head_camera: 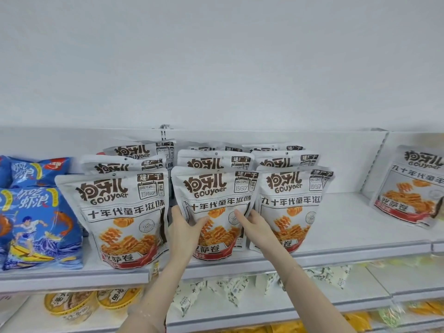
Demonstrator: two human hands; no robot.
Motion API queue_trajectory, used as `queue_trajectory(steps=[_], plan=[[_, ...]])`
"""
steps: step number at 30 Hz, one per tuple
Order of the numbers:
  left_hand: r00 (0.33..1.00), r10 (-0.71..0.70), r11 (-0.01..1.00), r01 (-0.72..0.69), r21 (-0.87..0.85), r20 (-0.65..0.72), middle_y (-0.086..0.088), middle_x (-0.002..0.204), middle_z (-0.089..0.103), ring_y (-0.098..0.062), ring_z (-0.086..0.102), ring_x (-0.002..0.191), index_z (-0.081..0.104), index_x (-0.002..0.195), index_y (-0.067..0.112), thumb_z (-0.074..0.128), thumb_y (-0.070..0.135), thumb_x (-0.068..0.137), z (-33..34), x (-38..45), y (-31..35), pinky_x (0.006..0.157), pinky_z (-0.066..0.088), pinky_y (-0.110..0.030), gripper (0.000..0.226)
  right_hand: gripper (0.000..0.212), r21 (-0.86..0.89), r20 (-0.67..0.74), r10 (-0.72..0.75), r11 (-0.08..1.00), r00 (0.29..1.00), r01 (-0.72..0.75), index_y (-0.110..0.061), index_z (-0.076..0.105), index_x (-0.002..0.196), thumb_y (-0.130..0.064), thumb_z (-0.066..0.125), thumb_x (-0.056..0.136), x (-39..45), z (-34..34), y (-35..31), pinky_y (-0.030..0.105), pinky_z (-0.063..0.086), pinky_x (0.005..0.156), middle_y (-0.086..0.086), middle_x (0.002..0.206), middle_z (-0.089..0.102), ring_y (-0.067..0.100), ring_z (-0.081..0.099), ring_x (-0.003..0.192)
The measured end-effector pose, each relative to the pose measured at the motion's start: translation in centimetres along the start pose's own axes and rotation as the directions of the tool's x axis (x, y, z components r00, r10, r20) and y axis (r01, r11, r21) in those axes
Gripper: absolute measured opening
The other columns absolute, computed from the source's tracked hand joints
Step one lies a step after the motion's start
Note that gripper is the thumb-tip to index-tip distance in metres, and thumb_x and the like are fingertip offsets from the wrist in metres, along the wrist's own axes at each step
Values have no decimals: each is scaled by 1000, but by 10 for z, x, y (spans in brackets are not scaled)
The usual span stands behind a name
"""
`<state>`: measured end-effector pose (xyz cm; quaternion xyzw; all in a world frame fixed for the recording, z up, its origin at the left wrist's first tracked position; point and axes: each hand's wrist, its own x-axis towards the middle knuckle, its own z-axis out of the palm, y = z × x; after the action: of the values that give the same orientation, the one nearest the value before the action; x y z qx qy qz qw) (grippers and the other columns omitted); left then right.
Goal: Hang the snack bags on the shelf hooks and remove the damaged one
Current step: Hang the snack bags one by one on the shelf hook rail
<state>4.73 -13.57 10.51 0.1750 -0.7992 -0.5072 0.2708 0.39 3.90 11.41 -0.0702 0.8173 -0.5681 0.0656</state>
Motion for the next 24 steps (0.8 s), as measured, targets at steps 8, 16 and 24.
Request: queue_trajectory(steps=[8, 16, 24], plan=[[993, -52, 993, 41, 108, 105, 4, 86, 52, -20, 53, 82, 39, 123, 8, 77, 45, 73, -13, -2, 5, 55, 39, -25, 74, 42, -417, 175, 86, 909, 981, -5, -14, 49, 81, -54, 52, 93, -11, -33, -26, 24, 38, 56, -3, 61, 45, 15, 44, 52], [944, 322, 945, -317, 75, -65, 9, 117, 60, -8, 56, 105, 50, 120, 22, 67, 38, 85, -78, -14, 88, 92, 46, -29, 41, 23, -303, -40, -505, 829, 862, 471, -15, 71, 109, -26, 70, 89, 0, -79, -167, 28, 58, 81, 5, 95, 77, 19, 73, 86], [924, 380, 925, -379, 37, -35, 16, 110, 62, -4, 57, 104, 56, 112, 26, 66, 31, 87, -98, 2, 117, 86, 43, -19, 28, 31, -940, 193, -303, 215, 933, 265, -13, 62, 84, -42, 72, 83, 117, -36, -167, 39, 46, 86, 2, 86, 63, 25, 55, 87]])
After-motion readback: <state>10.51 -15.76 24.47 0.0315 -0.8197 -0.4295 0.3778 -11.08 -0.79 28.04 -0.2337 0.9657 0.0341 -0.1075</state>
